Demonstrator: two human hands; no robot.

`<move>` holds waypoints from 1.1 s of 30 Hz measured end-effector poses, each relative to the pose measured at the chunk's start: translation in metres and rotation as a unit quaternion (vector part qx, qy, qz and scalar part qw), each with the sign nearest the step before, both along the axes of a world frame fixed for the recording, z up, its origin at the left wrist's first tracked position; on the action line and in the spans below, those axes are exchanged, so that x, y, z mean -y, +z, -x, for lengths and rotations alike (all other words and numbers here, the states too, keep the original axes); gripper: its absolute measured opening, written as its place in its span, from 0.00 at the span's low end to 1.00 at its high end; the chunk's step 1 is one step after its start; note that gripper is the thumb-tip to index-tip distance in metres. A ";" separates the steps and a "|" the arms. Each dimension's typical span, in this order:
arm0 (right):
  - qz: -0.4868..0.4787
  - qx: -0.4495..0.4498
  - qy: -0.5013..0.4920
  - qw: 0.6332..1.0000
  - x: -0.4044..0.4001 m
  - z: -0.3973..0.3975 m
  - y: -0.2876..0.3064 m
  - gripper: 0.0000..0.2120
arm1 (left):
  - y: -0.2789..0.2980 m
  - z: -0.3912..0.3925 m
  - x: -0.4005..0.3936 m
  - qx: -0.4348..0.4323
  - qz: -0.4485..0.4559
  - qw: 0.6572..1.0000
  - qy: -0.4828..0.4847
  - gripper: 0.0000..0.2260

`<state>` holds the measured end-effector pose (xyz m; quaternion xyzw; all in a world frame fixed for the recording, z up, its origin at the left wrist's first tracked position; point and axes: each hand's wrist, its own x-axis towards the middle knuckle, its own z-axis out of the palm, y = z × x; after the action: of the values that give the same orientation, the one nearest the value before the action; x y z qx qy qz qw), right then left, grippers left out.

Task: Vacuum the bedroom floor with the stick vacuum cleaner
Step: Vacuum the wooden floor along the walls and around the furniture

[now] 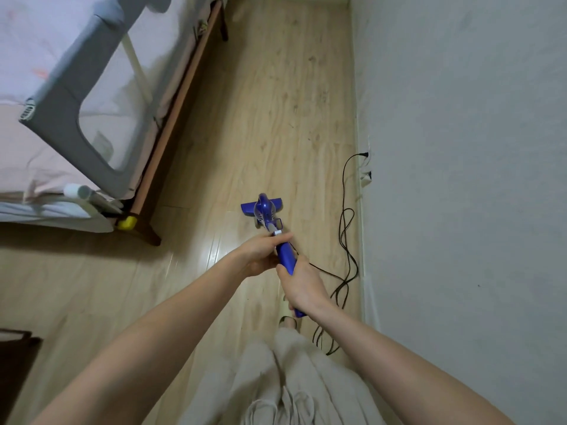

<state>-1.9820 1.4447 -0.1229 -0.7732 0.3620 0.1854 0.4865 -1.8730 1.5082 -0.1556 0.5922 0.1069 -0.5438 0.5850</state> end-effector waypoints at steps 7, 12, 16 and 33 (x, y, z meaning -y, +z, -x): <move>0.003 0.004 0.020 1.000 0.044 -0.079 -0.020 0.19 | -0.011 -0.077 0.044 0.012 -0.032 0.998 0.044 0.07; -0.002 0.015 0.047 0.999 0.077 -0.136 -0.034 0.18 | -0.021 -0.130 0.076 0.018 -0.048 0.996 0.074 0.05; -0.013 0.011 0.062 0.998 0.099 -0.167 -0.036 0.18 | -0.021 -0.159 0.096 0.012 -0.044 0.994 0.095 0.06; 0.094 -0.029 0.219 0.971 0.222 -0.195 0.029 0.08 | 0.003 -0.180 0.188 -0.055 -0.009 0.991 0.123 0.07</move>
<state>-1.7866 1.2226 -0.0937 -0.8702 0.2133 0.2754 0.3485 -1.6929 1.3202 -0.1527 0.5487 0.2162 -0.4982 0.6356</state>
